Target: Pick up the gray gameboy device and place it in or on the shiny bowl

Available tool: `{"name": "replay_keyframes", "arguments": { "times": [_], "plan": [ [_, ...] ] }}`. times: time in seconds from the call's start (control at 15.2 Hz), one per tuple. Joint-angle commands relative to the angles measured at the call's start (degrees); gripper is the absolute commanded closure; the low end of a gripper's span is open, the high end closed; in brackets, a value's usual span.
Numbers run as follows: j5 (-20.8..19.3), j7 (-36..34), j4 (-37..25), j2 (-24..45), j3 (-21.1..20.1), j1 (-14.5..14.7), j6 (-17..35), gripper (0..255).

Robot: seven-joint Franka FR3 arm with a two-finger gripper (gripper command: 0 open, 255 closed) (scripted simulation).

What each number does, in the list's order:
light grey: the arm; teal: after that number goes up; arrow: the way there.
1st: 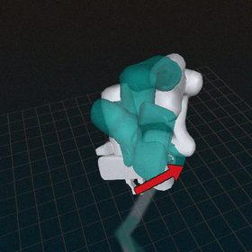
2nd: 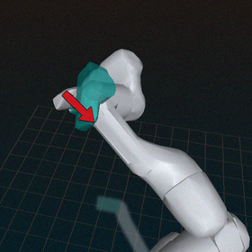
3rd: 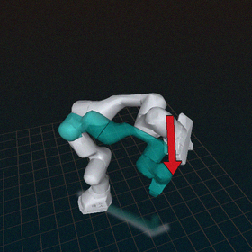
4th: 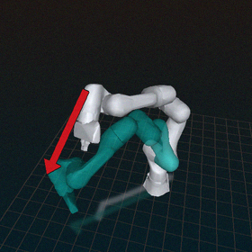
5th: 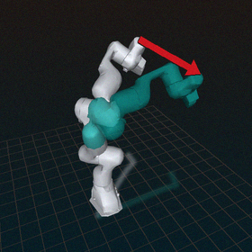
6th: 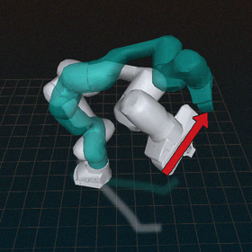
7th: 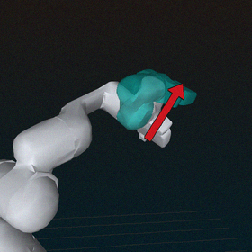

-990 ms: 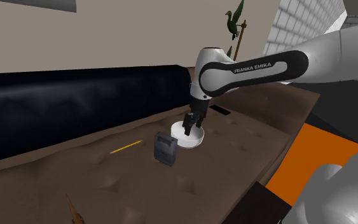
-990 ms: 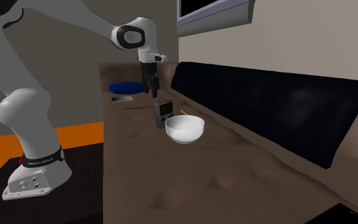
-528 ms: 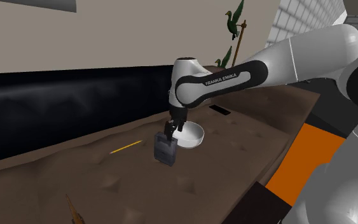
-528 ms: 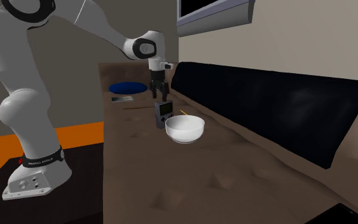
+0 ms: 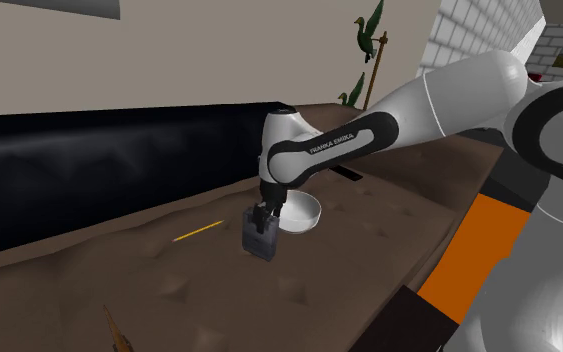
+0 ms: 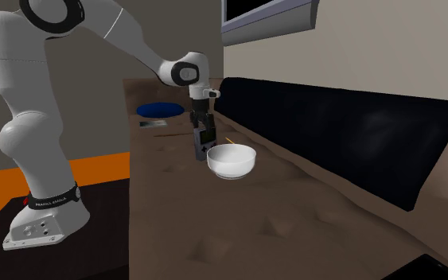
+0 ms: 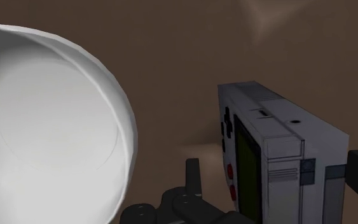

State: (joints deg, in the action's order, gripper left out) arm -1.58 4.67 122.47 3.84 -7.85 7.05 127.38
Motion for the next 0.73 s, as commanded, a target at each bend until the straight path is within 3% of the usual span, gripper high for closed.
{"name": "replay_keyframes", "arguments": {
  "times": [0.0,0.46,0.53,0.66],
  "plan": [
    [-0.05,-0.05,0.26,0.27,0.00,0.01,0.57,0],
    [-0.05,-0.05,0.26,0.27,0.00,0.01,0.56,0],
    [-0.05,-0.05,0.26,0.27,0.00,0.01,0.56,255],
    [-0.05,-0.05,0.26,0.27,0.00,0.01,0.56,255]
  ]
}}
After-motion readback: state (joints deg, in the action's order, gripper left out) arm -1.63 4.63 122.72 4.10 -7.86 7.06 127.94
